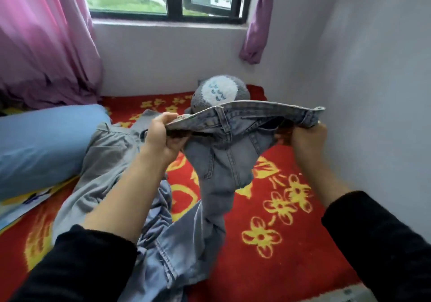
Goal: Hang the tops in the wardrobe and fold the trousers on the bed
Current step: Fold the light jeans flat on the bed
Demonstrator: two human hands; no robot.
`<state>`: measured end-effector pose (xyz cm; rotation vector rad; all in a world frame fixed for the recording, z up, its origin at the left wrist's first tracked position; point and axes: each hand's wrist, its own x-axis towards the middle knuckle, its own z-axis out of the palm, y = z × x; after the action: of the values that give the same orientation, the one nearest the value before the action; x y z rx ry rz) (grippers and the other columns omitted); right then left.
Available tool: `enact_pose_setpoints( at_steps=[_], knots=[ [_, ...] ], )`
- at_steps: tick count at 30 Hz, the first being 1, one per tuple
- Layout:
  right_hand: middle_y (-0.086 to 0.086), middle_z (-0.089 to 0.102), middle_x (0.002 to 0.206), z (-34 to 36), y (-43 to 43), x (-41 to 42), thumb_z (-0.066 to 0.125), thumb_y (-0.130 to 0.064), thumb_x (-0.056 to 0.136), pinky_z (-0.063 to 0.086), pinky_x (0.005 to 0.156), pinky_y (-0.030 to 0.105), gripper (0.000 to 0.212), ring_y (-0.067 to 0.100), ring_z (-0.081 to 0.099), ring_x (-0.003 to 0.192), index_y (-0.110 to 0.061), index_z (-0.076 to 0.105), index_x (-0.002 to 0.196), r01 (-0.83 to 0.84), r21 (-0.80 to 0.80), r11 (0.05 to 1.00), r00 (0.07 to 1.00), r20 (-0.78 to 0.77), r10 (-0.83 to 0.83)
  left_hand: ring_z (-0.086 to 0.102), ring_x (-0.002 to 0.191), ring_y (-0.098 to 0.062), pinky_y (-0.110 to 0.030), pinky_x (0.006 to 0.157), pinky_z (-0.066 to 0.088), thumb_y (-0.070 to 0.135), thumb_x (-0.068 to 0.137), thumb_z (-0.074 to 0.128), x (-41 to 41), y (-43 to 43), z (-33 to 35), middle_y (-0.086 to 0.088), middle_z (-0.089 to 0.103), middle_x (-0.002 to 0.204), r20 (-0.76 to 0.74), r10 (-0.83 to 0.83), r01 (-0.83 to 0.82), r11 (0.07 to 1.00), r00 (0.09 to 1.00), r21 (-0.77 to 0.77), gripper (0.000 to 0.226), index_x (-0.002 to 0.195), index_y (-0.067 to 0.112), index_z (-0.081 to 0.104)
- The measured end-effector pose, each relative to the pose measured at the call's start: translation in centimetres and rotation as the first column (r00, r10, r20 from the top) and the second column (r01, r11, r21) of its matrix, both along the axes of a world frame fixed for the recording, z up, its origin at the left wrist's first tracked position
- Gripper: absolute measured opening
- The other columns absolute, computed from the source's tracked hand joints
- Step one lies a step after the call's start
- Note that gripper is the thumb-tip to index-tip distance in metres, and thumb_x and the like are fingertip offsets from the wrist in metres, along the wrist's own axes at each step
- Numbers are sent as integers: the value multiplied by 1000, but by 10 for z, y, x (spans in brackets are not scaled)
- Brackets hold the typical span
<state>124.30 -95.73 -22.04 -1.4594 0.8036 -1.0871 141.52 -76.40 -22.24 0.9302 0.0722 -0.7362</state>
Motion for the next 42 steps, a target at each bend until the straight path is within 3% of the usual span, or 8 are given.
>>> enact_pose_setpoints(
  at_steps=[6, 11, 16, 20, 24, 28, 37, 42],
  knots=[
    [0, 67, 57, 61, -106, 24, 46, 0, 87, 52, 44, 29, 23, 12, 64, 43, -6, 66, 78, 29, -11, 1000, 994, 108, -28, 65, 75, -12, -33, 79, 52, 38, 96, 43, 24, -85, 82, 2, 68, 83, 341, -31, -15, 991, 940, 131, 25, 92, 21, 62],
    [16, 69, 79, 75, -209, 61, 40, -8, 93, 56, 49, 35, 26, 28, 66, 57, -2, 63, 100, -248, 100, 964, 960, -107, 258, 59, 71, -15, -38, 69, 49, 46, 97, 44, 46, -161, 105, 1, 60, 79, 355, -9, -129, 923, 935, 364, 26, 90, 24, 55],
    [15, 69, 99, 103, -286, 99, 49, -19, 81, 52, 70, 41, 29, 29, 65, 87, -8, 67, 102, -314, -50, 948, 934, -198, 299, 67, 58, -16, -28, 45, 53, 42, 100, 39, 53, -217, 142, -2, 71, 73, 479, 108, -192, 973, 871, 130, 36, 91, 16, 61],
    [5, 66, 94, 151, -315, 112, 47, 4, 85, 45, 56, 14, 32, 12, 59, 77, -11, 69, 105, -316, -187, 930, 949, -88, 304, 71, 81, -20, -34, 64, 58, 41, 101, 37, 59, -244, 192, -6, 74, 83, 599, 201, -248, 969, 775, -4, 43, 88, 13, 68],
    [-2, 67, 92, 182, -319, 97, 41, 16, 76, 46, 70, 7, 53, -10, 60, 74, -25, 66, 99, -279, -388, 878, 941, 72, 331, 71, 81, -18, -33, 69, 57, 42, 101, 36, 47, -259, 214, -5, 74, 82, 603, 227, -217, 972, 765, -91, 63, 61, 16, 77],
    [3, 67, 94, 161, -325, 72, 44, 5, 74, 46, 69, 12, 40, -2, 57, 80, -21, 66, 95, -204, -422, 883, 966, 62, 253, 70, 75, -13, -27, 67, 54, 40, 101, 35, 27, -255, 183, 0, 72, 74, 607, 222, -188, 975, 763, -121, 63, 57, 20, 74],
    [-10, 57, 67, 9, -274, -23, 43, -6, 66, 37, 57, 5, 20, -13, 50, 58, -17, 59, 72, -289, -281, 915, 956, -139, 259, 60, 101, -18, -35, 94, 42, 38, 94, 45, -46, -197, 0, -3, 67, 106, 361, 156, -179, 983, 920, 30, 30, 104, 18, 65],
    [-7, 56, 58, -93, -242, -82, 49, -24, 71, 36, 54, 29, 14, 2, 48, 56, -13, 56, 66, -362, -90, 928, 835, -474, 280, 64, 80, -15, -29, 68, 51, 25, 96, 44, -122, -157, -111, 0, 72, 84, 99, 207, -226, 943, 973, 243, 22, 102, 15, 63]
  ],
)
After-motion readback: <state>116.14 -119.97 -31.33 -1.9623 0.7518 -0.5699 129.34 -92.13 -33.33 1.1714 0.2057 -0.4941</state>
